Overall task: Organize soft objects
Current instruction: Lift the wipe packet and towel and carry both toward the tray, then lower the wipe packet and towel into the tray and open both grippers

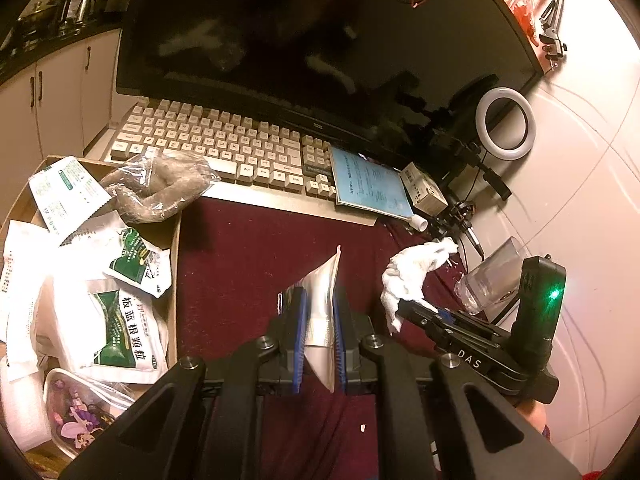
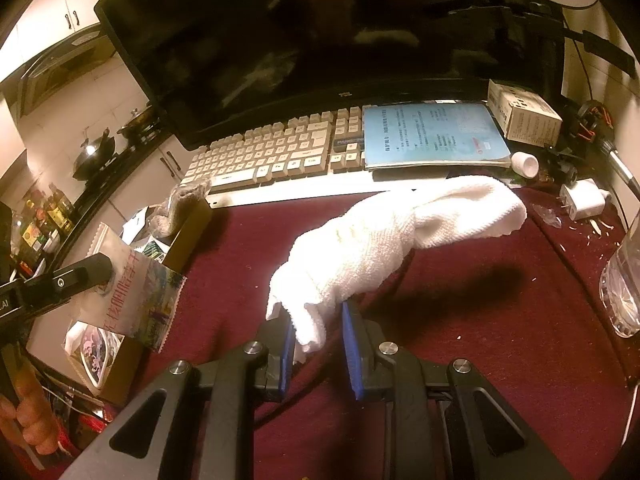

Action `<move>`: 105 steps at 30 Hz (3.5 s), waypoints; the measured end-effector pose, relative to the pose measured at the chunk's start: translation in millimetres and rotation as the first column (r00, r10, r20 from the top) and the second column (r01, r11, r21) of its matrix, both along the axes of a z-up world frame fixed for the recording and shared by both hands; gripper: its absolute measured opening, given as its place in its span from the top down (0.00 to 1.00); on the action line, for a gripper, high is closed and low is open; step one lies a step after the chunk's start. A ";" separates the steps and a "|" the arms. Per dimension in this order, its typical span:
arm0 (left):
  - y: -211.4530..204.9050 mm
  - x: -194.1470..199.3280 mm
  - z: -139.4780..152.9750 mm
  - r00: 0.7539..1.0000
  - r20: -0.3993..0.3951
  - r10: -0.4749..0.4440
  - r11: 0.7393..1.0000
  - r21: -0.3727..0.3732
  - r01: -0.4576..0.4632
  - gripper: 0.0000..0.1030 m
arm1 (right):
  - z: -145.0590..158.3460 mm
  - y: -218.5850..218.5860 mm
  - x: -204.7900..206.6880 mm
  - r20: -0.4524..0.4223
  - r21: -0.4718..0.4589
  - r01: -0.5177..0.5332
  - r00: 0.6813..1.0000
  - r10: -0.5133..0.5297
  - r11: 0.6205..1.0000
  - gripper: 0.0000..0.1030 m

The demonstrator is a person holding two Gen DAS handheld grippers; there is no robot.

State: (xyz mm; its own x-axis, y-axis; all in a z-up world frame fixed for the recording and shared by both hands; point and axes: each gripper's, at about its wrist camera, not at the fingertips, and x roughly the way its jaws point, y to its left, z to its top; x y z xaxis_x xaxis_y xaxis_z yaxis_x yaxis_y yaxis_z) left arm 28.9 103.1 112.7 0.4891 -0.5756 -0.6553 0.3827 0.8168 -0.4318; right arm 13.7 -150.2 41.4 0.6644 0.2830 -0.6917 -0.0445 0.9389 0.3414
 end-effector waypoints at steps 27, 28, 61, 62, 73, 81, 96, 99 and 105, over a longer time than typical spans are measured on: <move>34.1 -7.7 16.9 0.997 0.030 0.073 0.997 0.025 -0.074 0.88 | 5.7 26.8 7.1 0.011 -0.002 -0.070 0.997 0.070 0.998 0.77; 35.4 -7.1 17.6 0.996 0.030 0.079 0.996 0.028 -0.080 0.88 | 5.8 27.4 7.8 0.011 -0.002 -0.072 0.997 0.072 0.997 0.77; 82.7 -17.5 39.9 0.982 0.080 0.173 0.984 0.023 -0.175 0.88 | 12.4 51.5 17.2 0.032 -0.004 -0.129 0.991 0.129 0.992 0.77; 85.6 -18.0 40.7 0.981 0.082 0.179 0.983 0.021 -0.181 0.88 | 13.4 54.1 17.0 0.035 -0.006 -0.135 0.990 0.135 0.991 0.77; 98.8 -16.0 37.5 0.975 0.073 0.210 0.977 0.023 -0.212 0.88 | 14.6 68.0 18.6 0.032 -0.011 -0.161 0.986 0.161 0.987 0.77; 108.8 -10.0 30.8 0.970 0.065 0.236 0.969 0.060 -0.240 0.88 | 23.0 84.0 20.9 0.049 -0.022 -0.197 0.979 0.198 0.980 0.77; 132.3 -0.1 17.8 0.950 0.070 0.303 0.942 0.127 -0.310 0.88 | 45.1 179.5 41.4 0.077 -0.132 -0.416 0.900 0.428 0.900 0.77; 134.0 0.9 16.7 0.947 0.072 0.312 0.938 0.136 -0.319 0.88 | 43.3 200.9 47.1 0.061 -0.152 -0.463 0.878 0.475 0.873 0.77; 141.9 3.5 11.1 0.943 0.060 0.329 0.932 0.138 -0.334 0.89 | 31.4 228.3 54.1 0.026 -0.182 -0.520 0.846 0.533 0.834 0.77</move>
State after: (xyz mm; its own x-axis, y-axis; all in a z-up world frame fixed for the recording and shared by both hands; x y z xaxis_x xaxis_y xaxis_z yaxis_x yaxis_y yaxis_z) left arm 32.4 245.0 123.8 0.6600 -0.2776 -0.6981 0.0925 0.9522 -0.2913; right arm 67.8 78.1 72.8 0.4971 0.4931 -0.7140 -0.5668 0.8076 0.1631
